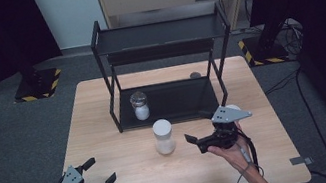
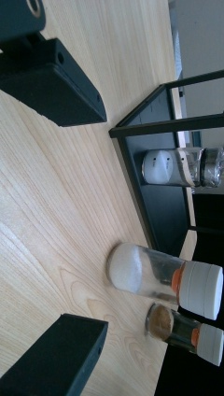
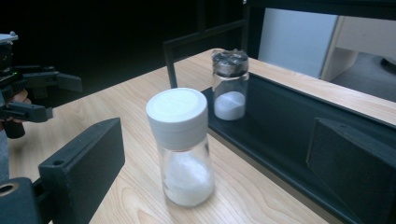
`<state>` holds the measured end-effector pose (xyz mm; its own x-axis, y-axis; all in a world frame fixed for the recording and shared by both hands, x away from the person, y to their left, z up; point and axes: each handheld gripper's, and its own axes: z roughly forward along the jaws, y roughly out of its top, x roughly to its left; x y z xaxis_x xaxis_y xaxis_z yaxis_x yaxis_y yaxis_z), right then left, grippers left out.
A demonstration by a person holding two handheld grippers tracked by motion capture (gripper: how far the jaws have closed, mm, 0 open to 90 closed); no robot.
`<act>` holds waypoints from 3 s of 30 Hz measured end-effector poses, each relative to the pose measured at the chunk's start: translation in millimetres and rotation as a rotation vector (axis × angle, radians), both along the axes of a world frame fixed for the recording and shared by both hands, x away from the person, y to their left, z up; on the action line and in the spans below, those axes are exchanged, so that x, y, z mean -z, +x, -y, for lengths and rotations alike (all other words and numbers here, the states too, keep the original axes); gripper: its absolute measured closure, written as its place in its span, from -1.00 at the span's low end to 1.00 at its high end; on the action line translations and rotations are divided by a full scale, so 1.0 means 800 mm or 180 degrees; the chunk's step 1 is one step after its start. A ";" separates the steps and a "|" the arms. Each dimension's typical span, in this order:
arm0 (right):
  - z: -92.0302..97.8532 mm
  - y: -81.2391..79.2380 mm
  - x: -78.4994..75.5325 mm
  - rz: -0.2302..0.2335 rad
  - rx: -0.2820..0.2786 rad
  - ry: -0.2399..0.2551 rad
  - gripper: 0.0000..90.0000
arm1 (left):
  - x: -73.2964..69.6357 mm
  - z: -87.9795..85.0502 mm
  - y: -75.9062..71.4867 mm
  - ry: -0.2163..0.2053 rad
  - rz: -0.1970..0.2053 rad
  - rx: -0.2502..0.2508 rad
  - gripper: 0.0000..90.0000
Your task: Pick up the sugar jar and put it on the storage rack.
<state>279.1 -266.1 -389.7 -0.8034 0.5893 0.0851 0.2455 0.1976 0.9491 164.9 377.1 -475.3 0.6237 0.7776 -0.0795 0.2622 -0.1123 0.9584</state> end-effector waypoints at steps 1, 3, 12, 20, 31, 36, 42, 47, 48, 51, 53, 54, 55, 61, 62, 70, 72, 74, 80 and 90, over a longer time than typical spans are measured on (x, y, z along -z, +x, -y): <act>-0.003 0.002 0.001 -0.0003 -0.0011 -0.0002 -0.90 | 0.000 0.000 0.000 0.0003 0.0000 -0.0001 -0.96; -0.006 0.004 0.002 -0.0010 -0.0027 0.0002 -0.90 | 0.000 0.000 0.000 0.0004 0.0000 0.0001 -0.96; -0.037 0.022 0.008 -0.0040 -0.0137 -0.0007 -0.90 | -0.001 0.001 0.000 0.0017 0.0002 0.0012 -0.96; -0.057 0.032 0.012 -0.0061 -0.0182 -0.0044 -0.89 | -0.001 0.001 0.000 0.0024 0.0000 0.0014 -0.96; -0.086 0.047 0.021 -0.0086 -0.0245 -0.0102 -0.85 | -0.001 0.001 0.000 0.0023 0.0002 0.0021 -0.96; -0.092 0.050 0.026 -0.0091 -0.0234 -0.0122 -0.79 | -0.001 0.001 0.000 0.0026 0.0005 0.0021 -0.96; -0.102 0.055 0.034 -0.0101 -0.0221 -0.0172 -0.72 | -0.001 0.001 0.000 0.0028 0.0005 0.0017 -0.96; -0.107 0.058 0.042 -0.0089 -0.0227 -0.0200 -0.56 | -0.001 0.001 0.000 0.0029 0.0006 0.0019 -0.96; -0.108 0.057 0.043 -0.0070 -0.0231 -0.0213 -0.51 | -0.001 0.001 0.000 0.0028 0.0006 0.0019 -0.96; -0.110 0.058 0.047 -0.0058 -0.0229 -0.0216 -0.40 | -0.001 0.001 0.000 0.0030 0.0008 0.0020 -0.96; -0.111 0.057 0.048 -0.0031 -0.0223 -0.0230 -0.31 | -0.001 0.001 0.000 0.0029 0.0008 0.0020 -0.96; -0.111 0.056 0.048 -0.0014 -0.0229 -0.0237 -0.28 | -0.001 0.001 0.000 0.0029 0.0005 0.0019 -0.96; -0.112 0.056 0.048 -0.0002 -0.0237 -0.0243 -0.26 | -0.001 0.001 0.000 0.0030 0.0005 0.0019 -0.96; -0.114 0.053 0.047 0.0031 -0.0214 -0.0277 -0.25 | -0.001 0.001 0.000 0.0029 0.0008 0.0020 -0.96; -0.114 0.053 0.046 0.0034 -0.0213 -0.0285 -0.25 | -0.001 0.001 0.000 0.0028 0.0008 0.0021 -0.96; -0.116 0.054 0.041 0.0027 -0.0220 -0.0333 -0.25 | 0.000 0.000 0.001 0.0015 0.0003 0.0031 -0.96; -0.117 0.055 0.040 0.0028 -0.0220 -0.0342 -0.25 | 0.000 0.000 0.001 0.0015 0.0003 0.0032 -0.96; -0.117 0.058 0.039 0.0023 -0.0208 -0.0311 -0.24 | 0.000 0.000 0.001 0.0010 -0.0003 0.0030 -0.96; -0.116 0.065 0.027 0.0043 -0.0159 -0.0324 -0.25 | 0.000 0.000 0.001 0.0009 -0.0004 0.0040 -0.96; -0.110 0.083 0.006 0.0109 0.0011 -0.0324 -0.25 | 0.000 0.000 0.001 0.0006 -0.0006 0.0036 -0.96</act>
<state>345.8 -178.2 -394.4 -0.8028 0.5963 -0.0026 0.2142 0.2925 0.9320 165.9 377.5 -475.4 0.6323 0.7706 -0.0792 0.2627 -0.1171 0.9577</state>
